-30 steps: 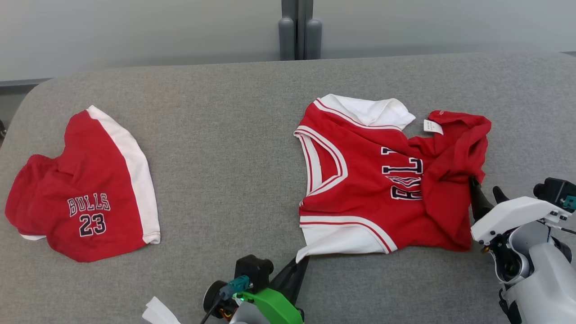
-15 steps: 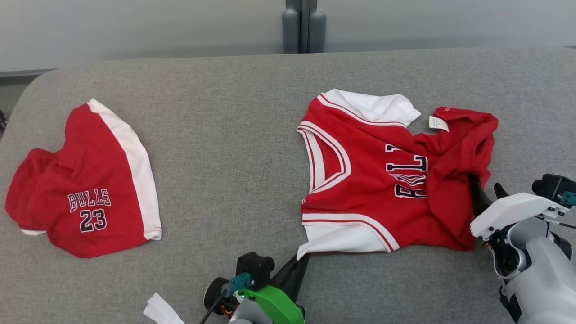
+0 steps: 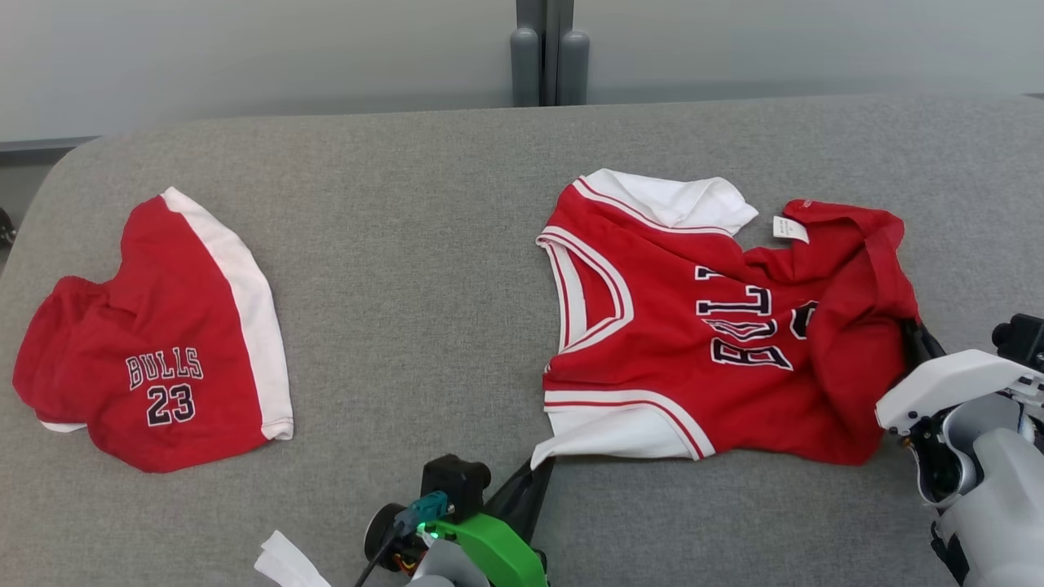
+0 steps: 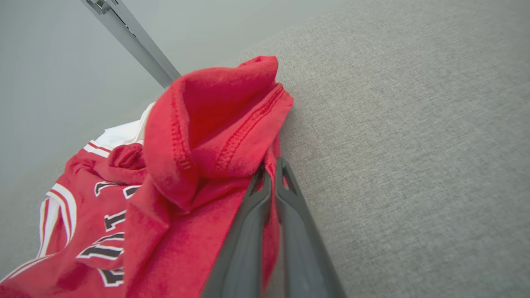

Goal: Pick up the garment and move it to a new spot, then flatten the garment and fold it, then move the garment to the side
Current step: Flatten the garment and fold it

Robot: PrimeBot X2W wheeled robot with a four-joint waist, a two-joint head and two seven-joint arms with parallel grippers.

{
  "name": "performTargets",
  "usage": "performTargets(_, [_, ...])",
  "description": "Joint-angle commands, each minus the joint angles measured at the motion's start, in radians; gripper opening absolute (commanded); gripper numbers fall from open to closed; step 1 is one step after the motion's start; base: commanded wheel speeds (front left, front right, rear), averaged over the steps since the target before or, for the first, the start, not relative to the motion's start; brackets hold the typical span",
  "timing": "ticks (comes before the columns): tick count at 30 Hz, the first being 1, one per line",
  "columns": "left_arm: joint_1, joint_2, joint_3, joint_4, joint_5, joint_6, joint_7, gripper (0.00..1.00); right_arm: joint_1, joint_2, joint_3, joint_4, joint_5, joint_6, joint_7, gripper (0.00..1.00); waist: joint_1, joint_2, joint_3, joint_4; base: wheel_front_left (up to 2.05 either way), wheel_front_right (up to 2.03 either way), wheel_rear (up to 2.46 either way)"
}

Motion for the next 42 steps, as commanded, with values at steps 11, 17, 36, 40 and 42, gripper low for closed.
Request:
performTargets(11, [0.029, 0.025, 0.159, -0.105, -0.056, -0.003, -0.008, 0.0, 0.082, -0.085, -0.092, -0.065, -0.065, -0.001, -0.039, 0.0, 0.0, 0.0, -0.089, -0.063, 0.0, 0.0, 0.0])
performTargets(17, [0.03, 0.02, 0.279, -0.294, -0.103, -0.026, -0.008, 0.0, 0.077, -0.064, -0.185, -0.235, -0.128, -0.001, -0.028, 0.0, 0.0, 0.0, -0.128, -0.092, 0.0, 0.0, 0.0])
performTargets(36, [-0.376, 0.036, 0.511, -0.698, -0.123, 0.133, 0.038, 0.0, -0.044, 0.15, -0.29, -0.996, -0.404, -0.001, 0.14, 0.0, 0.0, 0.0, -0.227, -0.092, 0.0, 0.0, 0.0])
performTargets(40, [-0.405, 0.05, 0.507, -0.719, -0.114, 0.178, 0.093, 0.0, -0.023, 0.184, -0.312, -1.066, -0.428, -0.001, 0.219, 0.0, 0.0, 0.0, -0.226, -0.089, 0.0, 0.0, 0.0])
performTargets(42, [-0.414, 0.067, 0.494, -0.711, -0.099, 0.194, 0.126, 0.0, -0.017, 0.195, -0.323, -1.077, -0.424, -0.001, 0.257, 0.0, 0.0, 0.0, -0.214, -0.089, 0.0, 0.0, 0.0])
